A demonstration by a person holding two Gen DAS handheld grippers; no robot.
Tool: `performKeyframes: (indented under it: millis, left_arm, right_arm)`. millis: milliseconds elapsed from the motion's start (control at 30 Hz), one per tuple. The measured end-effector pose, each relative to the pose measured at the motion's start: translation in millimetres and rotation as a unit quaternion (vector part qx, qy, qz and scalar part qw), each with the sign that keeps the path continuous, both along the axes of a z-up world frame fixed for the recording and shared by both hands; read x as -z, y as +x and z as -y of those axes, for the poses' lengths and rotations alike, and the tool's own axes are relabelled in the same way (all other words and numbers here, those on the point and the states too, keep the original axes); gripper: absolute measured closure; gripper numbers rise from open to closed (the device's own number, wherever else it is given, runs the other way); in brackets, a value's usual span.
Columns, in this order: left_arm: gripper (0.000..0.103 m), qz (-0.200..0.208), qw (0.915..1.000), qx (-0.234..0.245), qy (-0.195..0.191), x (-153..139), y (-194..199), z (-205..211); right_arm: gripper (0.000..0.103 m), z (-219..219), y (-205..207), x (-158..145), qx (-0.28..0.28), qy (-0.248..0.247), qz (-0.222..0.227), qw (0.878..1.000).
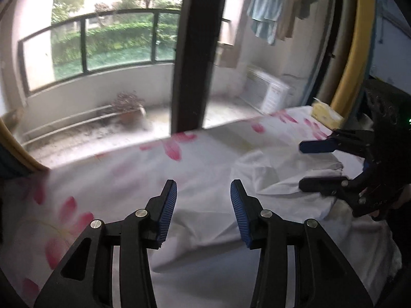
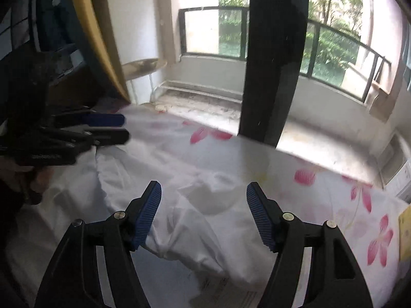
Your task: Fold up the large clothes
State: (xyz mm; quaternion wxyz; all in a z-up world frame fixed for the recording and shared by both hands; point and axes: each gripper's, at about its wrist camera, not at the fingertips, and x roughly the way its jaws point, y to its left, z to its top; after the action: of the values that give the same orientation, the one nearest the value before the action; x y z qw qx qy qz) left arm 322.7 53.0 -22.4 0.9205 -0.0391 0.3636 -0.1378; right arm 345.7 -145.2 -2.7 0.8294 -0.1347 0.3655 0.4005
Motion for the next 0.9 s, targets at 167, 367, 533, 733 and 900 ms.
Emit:
performKeyframes:
  millis: [167, 367, 533, 733, 900]
  left_arm:
    - [0.057, -0.021, 0.9994, 0.014, 0.024, 11.7, -30.0, 10.1]
    - [0.057, -0.039, 0.9986, 0.017, 0.032, 25.4, -57.0, 16.7]
    - [0.057, -0.034, 0.9988, 0.014, 0.031, 20.8, -73.5, 20.7]
    - [0.057, -0.029, 0.9988, 0.022, 0.031, 12.9, -83.6, 33.3]
    - [0.057, -0.035, 0.9978, 0.030, 0.048, 16.3, -86.7, 48.2]
  right_arm:
    - [0.039, 4.4, -36.5, 24.4, -0.018, -0.042, -0.008, 0.999]
    - [0.087, 16.4, -59.4, 47.6, -0.006, -0.051, -0.018, 0.999]
    - [0.100, 34.7, -86.4, 36.3, 0.003, -0.035, 0.017, 0.999]
    - [0.100, 47.8, -127.8, 31.4, -0.030, -0.038, 0.056, 0.997]
    - [0.100, 56.5, -154.6, 46.2, -0.043, -0.063, 0.052, 0.996]
